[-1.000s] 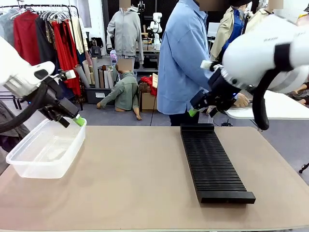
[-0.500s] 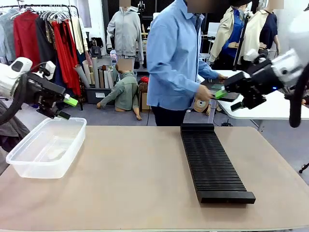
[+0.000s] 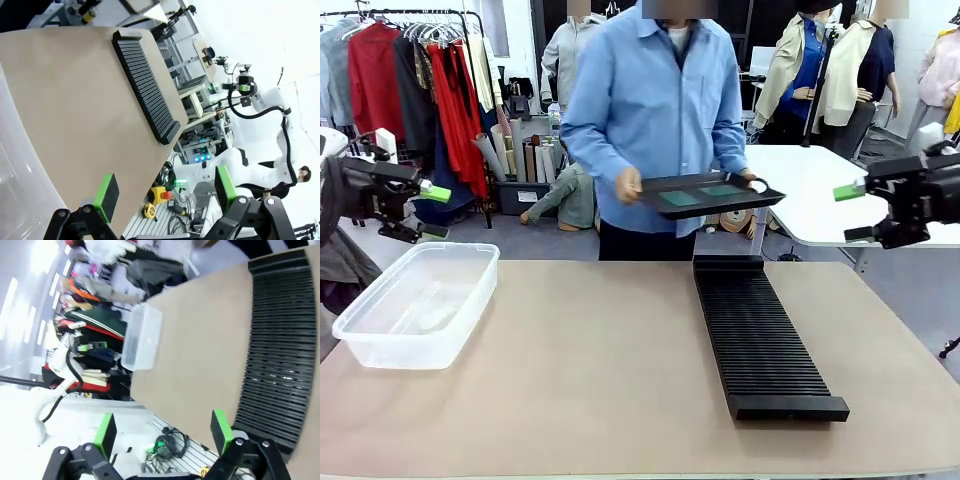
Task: Sort PCBs into racks and boxes based on the side picked up.
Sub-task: Pick up the Blank PCB handed by the Human.
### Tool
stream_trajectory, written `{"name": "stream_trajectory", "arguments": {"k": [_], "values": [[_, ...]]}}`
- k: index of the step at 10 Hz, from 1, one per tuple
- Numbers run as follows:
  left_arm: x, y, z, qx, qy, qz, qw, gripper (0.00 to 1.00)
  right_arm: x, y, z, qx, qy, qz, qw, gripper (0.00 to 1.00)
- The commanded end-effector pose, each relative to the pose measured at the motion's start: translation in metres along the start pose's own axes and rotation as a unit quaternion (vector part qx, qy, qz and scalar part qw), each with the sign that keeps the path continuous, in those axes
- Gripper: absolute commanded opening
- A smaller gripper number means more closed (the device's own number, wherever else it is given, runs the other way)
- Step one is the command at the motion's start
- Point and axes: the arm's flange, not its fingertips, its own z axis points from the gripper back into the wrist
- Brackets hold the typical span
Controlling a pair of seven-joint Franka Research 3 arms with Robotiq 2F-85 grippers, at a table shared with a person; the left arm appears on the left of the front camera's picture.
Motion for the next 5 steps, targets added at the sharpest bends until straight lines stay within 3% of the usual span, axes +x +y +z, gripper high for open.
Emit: {"name": "stream_trajectory", "arguments": {"k": [1, 5], "values": [[-0.002, 0.013, 0.009, -0.015, -0.019, -0.002, 1.0, 1.0, -0.012, -0.011, 0.009, 0.041, -0.017, 0.008, 0.999, 1.0], [-0.016, 0.03, 0.019, -0.023, -0.028, -0.014, 0.999, 1.0, -0.015, -0.029, 0.027, 0.086, -0.044, -0.012, 0.995, 1.0]]}}
